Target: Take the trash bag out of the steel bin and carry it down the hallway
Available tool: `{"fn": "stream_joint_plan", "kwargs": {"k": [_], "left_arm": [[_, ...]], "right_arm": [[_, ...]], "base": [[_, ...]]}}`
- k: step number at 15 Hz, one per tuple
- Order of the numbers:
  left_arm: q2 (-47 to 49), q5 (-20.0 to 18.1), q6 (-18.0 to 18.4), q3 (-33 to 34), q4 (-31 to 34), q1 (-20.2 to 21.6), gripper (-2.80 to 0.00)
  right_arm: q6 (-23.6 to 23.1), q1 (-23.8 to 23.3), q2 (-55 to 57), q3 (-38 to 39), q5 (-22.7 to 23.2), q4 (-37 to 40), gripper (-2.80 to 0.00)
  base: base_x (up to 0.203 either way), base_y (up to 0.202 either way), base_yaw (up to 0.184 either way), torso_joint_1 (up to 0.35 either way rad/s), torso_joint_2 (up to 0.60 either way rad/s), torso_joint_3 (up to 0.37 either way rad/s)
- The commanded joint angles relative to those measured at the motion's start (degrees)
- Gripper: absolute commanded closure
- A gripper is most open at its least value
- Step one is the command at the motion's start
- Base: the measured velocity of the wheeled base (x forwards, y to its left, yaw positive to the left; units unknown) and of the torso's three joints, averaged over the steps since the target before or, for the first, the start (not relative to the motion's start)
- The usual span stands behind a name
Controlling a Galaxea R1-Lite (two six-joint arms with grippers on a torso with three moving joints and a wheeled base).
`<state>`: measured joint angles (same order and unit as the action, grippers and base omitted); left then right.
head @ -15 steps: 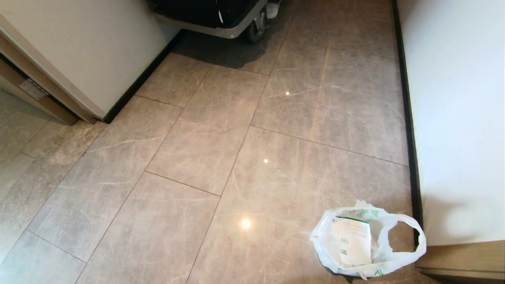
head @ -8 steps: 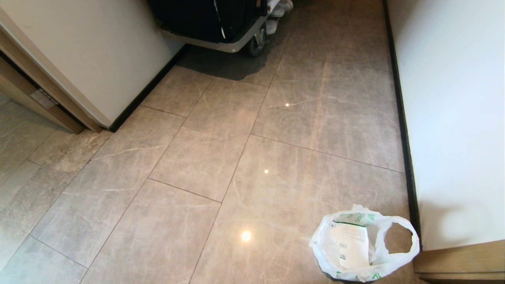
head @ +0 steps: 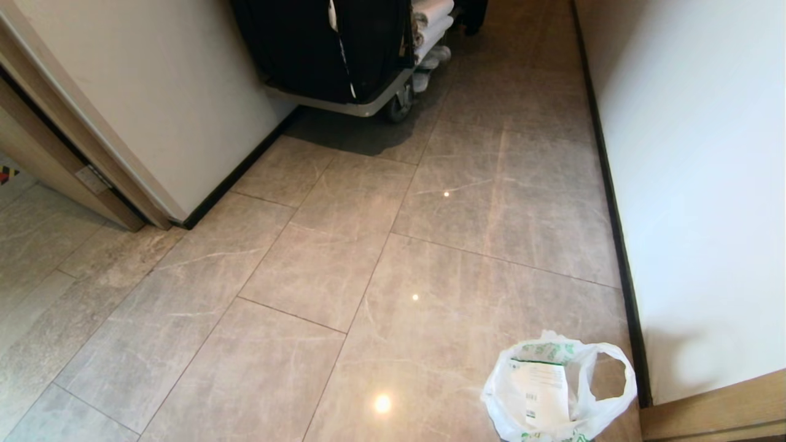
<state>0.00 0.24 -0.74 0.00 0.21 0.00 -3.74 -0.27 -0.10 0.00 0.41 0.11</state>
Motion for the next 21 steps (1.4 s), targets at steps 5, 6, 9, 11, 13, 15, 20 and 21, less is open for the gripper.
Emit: {"fn": "stream_joint_plan", "kwargs": {"k": [5, 6, 9, 11, 13, 15, 20, 21], "left_arm": [[0.00, 0.02, -0.05, 0.00, 0.06, 0.00, 0.00], [0.00, 0.02, -0.05, 0.03, 0.03, 0.00, 0.00], [0.00, 0.02, -0.05, 0.00, -0.03, 0.00, 0.00], [0.00, 0.02, -0.06, 0.09, -0.02, 0.00, 0.00], [0.00, 0.02, -0.14, 0.05, 0.06, 0.00, 0.00], [0.00, 0.02, -0.14, 0.00, 0.04, 0.00, 0.00], [0.00, 0.02, -0.14, 0.00, 0.03, 0.00, 0.00], [0.00, 0.02, -0.14, 0.00, -0.03, 0.00, 0.00]], "right_arm": [[-0.04, 0.00, 0.01, 0.00, 0.11, 0.07, 0.00], [-0.04, 0.00, 0.01, 0.00, 0.02, 0.02, 0.00], [-0.04, 0.00, 0.01, 0.00, 0.02, 0.05, 0.00], [-0.04, 0.00, 0.01, 0.00, 0.02, 0.00, 0.00], [-0.04, 0.00, 0.01, 0.00, 0.02, -0.02, 0.00], [-0.04, 0.00, 0.01, 0.00, 0.11, 0.07, 0.00], [0.05, 0.00, 0.01, 0.00, 0.03, -0.11, 0.00], [0.05, 0.00, 0.01, 0.00, 0.02, -0.11, 0.00]], "base": [[0.000, 0.000, 0.000, 0.001, 0.00, 0.207], [0.000, 0.000, 0.000, 0.005, 0.01, 0.203], [0.000, 0.000, 0.000, 0.002, 0.00, 0.202], [0.000, 0.000, 0.000, 0.002, 0.01, 0.209], [0.000, 0.000, 0.000, 0.001, 0.00, 0.199], [0.000, 0.000, 0.000, 0.004, 0.00, 0.203], [0.000, 0.000, 0.000, 0.003, 0.00, 0.208], [0.000, 0.000, 0.000, 0.005, 0.00, 0.196]]}}
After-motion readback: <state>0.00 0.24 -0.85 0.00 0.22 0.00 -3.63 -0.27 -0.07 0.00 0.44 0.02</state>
